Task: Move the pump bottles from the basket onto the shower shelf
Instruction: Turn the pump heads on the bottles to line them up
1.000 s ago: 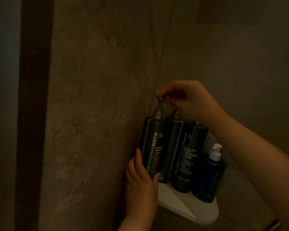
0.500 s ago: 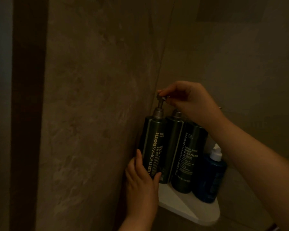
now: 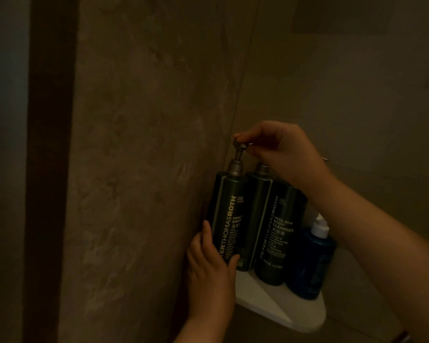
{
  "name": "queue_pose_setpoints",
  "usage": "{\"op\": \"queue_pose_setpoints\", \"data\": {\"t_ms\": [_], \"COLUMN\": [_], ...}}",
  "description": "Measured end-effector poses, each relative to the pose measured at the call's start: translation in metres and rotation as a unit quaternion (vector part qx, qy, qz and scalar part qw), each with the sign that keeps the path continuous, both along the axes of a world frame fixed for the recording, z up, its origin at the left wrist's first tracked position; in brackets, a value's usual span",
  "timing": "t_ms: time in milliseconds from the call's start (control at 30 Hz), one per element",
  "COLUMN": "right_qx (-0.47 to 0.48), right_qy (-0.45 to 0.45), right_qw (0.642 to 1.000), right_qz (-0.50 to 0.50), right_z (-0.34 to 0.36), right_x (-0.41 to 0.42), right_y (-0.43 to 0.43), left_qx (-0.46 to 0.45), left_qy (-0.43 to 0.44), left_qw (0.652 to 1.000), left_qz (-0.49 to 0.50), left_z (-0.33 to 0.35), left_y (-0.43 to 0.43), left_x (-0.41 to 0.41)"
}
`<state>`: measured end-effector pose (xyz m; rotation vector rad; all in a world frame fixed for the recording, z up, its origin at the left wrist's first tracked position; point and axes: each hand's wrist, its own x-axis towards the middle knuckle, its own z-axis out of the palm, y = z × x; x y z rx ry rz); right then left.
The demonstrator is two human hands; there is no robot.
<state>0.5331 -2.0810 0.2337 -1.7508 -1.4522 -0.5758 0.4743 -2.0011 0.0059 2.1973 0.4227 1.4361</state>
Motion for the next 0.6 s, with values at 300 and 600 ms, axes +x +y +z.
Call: {"op": "queue_pose_setpoints", "data": {"t_ms": [300, 600], "right_qx": [0.000, -0.025], "right_qy": [0.004, -0.042], "right_qw": [1.000, 0.996], "right_qz": [-0.011, -0.070], "right_z": [-0.0006, -0.0019], "right_x": [-0.0026, -0.0090], "right_y": [0.0010, -0.0004], "left_qx": [-0.001, -0.018], "left_qy": [0.009, 0.027], "left_qw": [1.000, 0.999], "left_qz": [-0.001, -0.014], "left_z": [0.0021, 0.0037], "left_y": [-0.0005, -0.0007], "left_x": [-0.0022, -0.0030]}}
